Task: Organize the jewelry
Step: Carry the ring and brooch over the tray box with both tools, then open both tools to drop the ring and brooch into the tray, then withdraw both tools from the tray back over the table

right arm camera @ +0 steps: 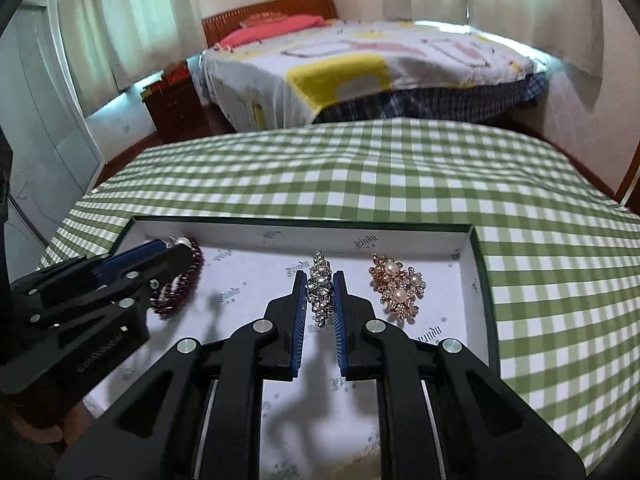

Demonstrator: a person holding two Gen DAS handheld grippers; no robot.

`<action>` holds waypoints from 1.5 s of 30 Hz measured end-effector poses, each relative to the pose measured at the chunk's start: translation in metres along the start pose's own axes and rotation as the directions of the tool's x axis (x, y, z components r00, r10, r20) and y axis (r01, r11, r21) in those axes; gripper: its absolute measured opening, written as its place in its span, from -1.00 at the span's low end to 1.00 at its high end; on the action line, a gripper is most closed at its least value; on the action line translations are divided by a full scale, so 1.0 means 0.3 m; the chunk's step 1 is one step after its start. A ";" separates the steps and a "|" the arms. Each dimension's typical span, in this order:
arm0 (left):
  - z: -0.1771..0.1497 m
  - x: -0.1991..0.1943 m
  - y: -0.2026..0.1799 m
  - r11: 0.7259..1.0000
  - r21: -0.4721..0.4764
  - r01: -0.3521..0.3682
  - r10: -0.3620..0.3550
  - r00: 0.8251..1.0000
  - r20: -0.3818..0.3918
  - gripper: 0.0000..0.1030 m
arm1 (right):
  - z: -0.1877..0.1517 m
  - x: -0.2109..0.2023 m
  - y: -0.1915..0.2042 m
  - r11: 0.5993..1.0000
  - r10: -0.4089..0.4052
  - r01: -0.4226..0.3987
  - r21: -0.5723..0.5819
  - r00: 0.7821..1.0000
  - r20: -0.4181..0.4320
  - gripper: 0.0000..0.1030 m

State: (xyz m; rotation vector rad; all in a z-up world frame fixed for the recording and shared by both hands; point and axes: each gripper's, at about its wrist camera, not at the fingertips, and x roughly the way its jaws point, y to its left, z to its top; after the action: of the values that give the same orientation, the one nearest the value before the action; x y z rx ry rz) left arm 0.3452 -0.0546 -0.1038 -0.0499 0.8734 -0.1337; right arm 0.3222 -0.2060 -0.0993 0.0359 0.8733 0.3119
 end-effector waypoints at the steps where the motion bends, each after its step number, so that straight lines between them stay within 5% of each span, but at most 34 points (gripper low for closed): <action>1: 0.001 0.020 0.003 1.000 -0.005 0.002 -0.003 1.000 -0.021 -0.48 | 0.001 0.010 -0.004 1.000 0.003 -0.003 0.002 1.000 -0.014 -0.74; 12: -0.008 0.117 0.013 0.998 -0.054 0.037 -0.045 0.988 -0.149 -0.46 | 0.017 0.099 -0.020 1.000 0.018 -0.019 0.000 0.994 -0.109 -0.72; 15: -0.008 0.118 0.013 0.998 -0.048 0.032 -0.039 0.988 -0.151 -0.43 | 0.019 0.098 -0.017 1.000 0.014 -0.014 0.001 0.995 -0.101 -0.52; 18: -0.008 0.112 0.009 0.999 -0.039 0.035 -0.041 0.988 -0.147 -0.09 | 0.021 0.087 -0.019 1.000 0.008 -0.007 0.004 0.997 -0.080 -0.35; 30: -0.022 -0.117 -0.002 1.000 0.000 0.019 -0.019 0.997 0.072 0.25 | -0.029 -0.154 0.006 0.999 -0.033 0.032 0.009 0.995 0.093 -0.25; 37: -0.125 -0.301 0.037 1.000 -0.009 -0.010 0.012 0.981 0.195 0.26 | -0.134 -0.303 0.073 0.999 -0.049 0.050 -0.006 0.987 0.153 -0.25; 45: -0.293 -0.424 0.091 0.999 -0.020 -0.045 0.048 0.970 0.238 0.26 | -0.320 -0.390 0.144 0.998 -0.039 0.045 -0.032 0.987 0.159 -0.25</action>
State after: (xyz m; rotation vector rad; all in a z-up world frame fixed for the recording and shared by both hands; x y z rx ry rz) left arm 0.1998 -0.0091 -0.0663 -0.0573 0.6345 -0.0754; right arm 0.1683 -0.2071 -0.0668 0.0094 0.7100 0.2809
